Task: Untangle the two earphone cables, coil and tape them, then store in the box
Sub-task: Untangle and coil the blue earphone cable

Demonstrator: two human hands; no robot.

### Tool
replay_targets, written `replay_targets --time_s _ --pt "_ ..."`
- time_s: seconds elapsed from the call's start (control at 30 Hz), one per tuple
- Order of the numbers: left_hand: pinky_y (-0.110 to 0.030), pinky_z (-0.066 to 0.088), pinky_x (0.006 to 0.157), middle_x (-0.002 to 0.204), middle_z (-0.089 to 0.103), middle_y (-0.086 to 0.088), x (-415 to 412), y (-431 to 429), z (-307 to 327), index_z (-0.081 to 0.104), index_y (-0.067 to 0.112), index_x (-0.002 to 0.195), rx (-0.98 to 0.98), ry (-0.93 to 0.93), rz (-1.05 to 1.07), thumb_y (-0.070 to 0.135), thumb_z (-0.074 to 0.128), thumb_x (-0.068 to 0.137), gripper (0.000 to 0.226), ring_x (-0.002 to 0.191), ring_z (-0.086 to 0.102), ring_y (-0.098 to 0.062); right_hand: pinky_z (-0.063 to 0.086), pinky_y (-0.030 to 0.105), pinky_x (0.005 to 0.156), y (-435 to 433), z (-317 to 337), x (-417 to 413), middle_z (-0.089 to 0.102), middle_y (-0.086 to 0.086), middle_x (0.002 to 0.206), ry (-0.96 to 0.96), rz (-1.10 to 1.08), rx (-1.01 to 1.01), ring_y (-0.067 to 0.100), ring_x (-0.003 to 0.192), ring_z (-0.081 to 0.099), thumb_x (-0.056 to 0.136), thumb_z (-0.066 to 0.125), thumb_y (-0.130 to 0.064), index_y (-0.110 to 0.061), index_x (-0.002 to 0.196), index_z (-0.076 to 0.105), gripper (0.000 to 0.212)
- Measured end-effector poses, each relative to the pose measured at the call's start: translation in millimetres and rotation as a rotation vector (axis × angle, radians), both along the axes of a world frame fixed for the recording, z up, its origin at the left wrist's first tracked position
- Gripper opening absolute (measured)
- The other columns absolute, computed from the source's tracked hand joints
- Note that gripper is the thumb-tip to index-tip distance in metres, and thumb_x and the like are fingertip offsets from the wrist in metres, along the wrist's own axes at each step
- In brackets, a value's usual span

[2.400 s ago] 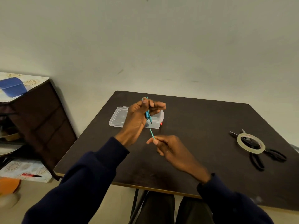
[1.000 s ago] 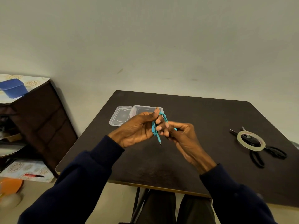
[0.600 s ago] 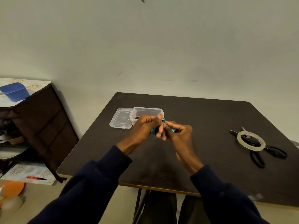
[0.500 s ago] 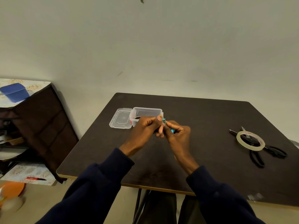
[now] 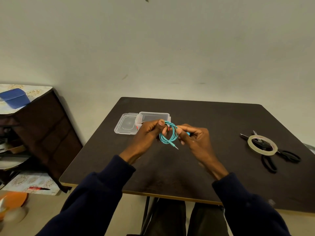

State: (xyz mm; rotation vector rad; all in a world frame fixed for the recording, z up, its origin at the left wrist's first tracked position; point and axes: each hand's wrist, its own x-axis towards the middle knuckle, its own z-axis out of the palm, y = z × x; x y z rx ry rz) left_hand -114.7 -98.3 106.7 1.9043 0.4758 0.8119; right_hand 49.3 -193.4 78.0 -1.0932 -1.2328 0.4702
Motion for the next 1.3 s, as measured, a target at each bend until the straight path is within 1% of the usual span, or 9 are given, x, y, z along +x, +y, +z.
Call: replay_targets --time_s 0.13,0.33,0.6,0.7,0.87,1.0,1.07,1.13,1.3 --pt "-0.017 0.05 0.062 0.074 0.063 -0.003 -1 3 1 0.063 0.012 0.078 0.011 0.031 -0.005 0.03 0.038 0.106 0.042 0.063 0.056 -0.001 0.05 0.021 0.061 -9 -4 7 0.071 0.019 0.094 0.327 0.123 -0.127 0.014 0.075 0.06 0.097 0.057 -0.008 0.003 0.115 0.07 0.025" --pt "-0.013 0.051 0.061 0.07 0.063 0.009 0 4 0 0.061 0.028 0.074 0.08 0.09 0.04 0.03 0.037 0.106 0.039 0.062 0.06 0.002 0.057 0.026 0.062 -15 5 4 0.076 0.012 0.096 0.223 -0.043 -0.144 0.018 0.077 0.068 0.09 0.069 -0.009 -0.003 0.105 0.073 0.017" --pt "-0.014 0.053 0.062 0.081 0.071 0.002 3 12 -9 0.069 0.004 0.09 0.128 0.083 0.192 0.034 0.043 0.105 0.043 0.07 0.066 0.002 0.06 0.027 0.078 -20 17 3 0.077 0.01 0.101 0.245 -0.023 -0.173 0.02 0.091 0.073 0.086 0.071 -0.006 -0.005 0.104 0.075 0.019" --pt "-0.012 0.055 0.065 0.085 0.069 0.007 6 13 -14 0.071 0.005 0.094 0.177 0.077 0.258 0.032 0.044 0.104 0.04 0.075 0.069 0.0 0.06 0.026 0.078 -20 20 0 0.078 0.006 0.101 0.128 -0.091 -0.15 0.018 0.093 0.075 0.084 0.074 -0.005 -0.006 0.105 0.076 0.021" --pt "-0.013 0.054 0.062 0.089 0.071 -0.002 11 10 -14 0.065 0.011 0.09 0.144 0.1 0.23 0.034 0.041 0.105 0.037 0.073 0.068 -0.001 0.061 0.025 0.076 -11 6 -17 0.077 0.003 0.1 -0.097 -0.298 -0.105 0.009 0.088 0.074 0.079 0.082 -0.016 -0.009 0.101 0.077 0.024" --pt "-0.029 0.058 0.067 0.091 0.071 -0.014 14 6 -13 0.064 0.005 0.09 0.069 0.077 0.157 0.037 0.039 0.105 0.043 0.077 0.07 -0.018 0.06 0.023 0.081 -3 -7 -26 0.072 0.004 0.11 -0.242 -0.431 -0.062 0.007 0.095 0.07 0.083 0.078 -0.018 -0.009 0.107 0.076 0.026" --pt "-0.029 0.058 0.065 0.093 0.071 -0.015 16 6 -14 0.064 0.001 0.096 0.037 0.064 0.144 0.038 0.04 0.105 0.045 0.079 0.071 -0.02 0.055 0.014 0.083 -1 -8 -29 0.065 0.004 0.114 -0.365 -0.5 -0.037 -0.001 0.096 0.063 0.087 0.073 -0.015 -0.008 0.11 0.074 0.024" --pt "-0.022 0.056 0.064 0.095 0.072 -0.014 18 5 -14 0.065 0.001 0.099 0.0 0.051 0.13 0.037 0.04 0.105 0.044 0.079 0.07 -0.012 0.048 0.003 0.081 -2 -7 -31 0.062 0.007 0.112 -0.475 -0.546 -0.011 -0.009 0.092 0.056 0.088 0.072 -0.009 -0.005 0.108 0.074 0.021" --pt "-0.019 0.056 0.064 0.097 0.073 -0.011 21 5 -17 0.066 0.001 0.104 -0.1 0.011 0.12 0.034 0.04 0.106 0.043 0.08 0.071 -0.011 0.051 0.009 0.087 -5 -6 -28 0.069 0.01 0.109 -0.523 -0.577 0.044 0.008 0.097 0.065 0.083 0.075 -0.01 -0.005 0.107 0.073 0.024"
